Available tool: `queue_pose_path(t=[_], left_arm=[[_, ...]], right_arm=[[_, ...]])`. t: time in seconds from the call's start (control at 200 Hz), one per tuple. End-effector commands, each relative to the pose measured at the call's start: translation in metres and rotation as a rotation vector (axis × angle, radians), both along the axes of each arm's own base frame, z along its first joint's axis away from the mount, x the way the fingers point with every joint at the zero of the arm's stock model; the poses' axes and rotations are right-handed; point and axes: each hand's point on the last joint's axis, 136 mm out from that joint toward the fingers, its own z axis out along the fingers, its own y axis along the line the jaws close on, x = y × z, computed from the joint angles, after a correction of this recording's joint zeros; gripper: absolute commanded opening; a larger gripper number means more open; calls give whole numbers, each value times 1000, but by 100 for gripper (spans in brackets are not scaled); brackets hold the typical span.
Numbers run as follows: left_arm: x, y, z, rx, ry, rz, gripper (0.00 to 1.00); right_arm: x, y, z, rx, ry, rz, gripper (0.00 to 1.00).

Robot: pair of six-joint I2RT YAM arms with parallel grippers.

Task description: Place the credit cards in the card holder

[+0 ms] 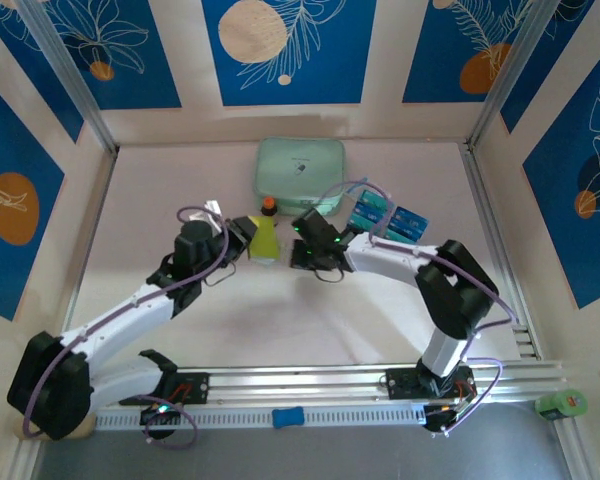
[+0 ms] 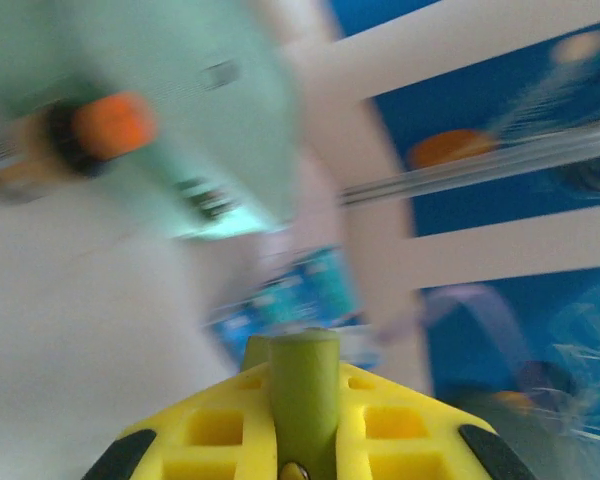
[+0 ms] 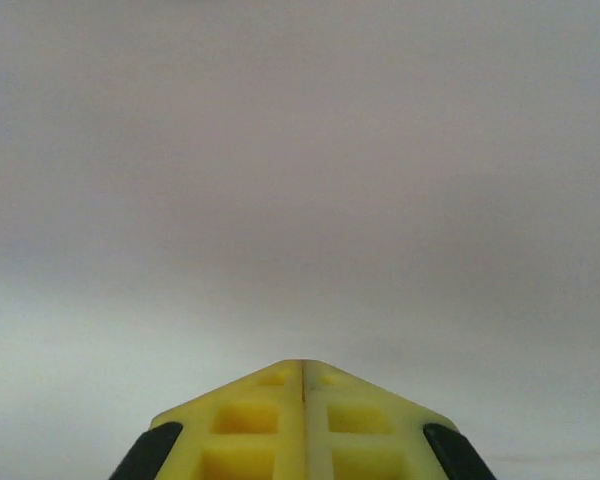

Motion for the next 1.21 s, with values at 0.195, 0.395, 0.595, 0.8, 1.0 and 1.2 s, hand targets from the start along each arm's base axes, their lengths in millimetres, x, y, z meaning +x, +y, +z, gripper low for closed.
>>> queue_pose_path(t=[0.195, 0.395, 0.595, 0.8, 1.0, 1.2], left_arm=[[-6, -10, 86, -182, -217, -53, 0], [-3, -10, 70, -156, -197, -42, 0], [3, -13, 56, -155, -184, -42, 0], [15, -14, 48, -257, -185, -6, 0], [25, -14, 52, -371, -195, 19, 0], [30, -13, 57, -468, -198, 29, 0]], right_arm=[[-18, -72, -3, -214, 65, -47, 0], [-13, -49, 69, -16, -51, 21, 0], [-14, -20, 147, 328, -143, 124, 28], [-16, -14, 196, 593, -191, 136, 59], [-16, -4, 217, 767, -206, 140, 63], [-8, 2, 215, 863, -196, 115, 61]])
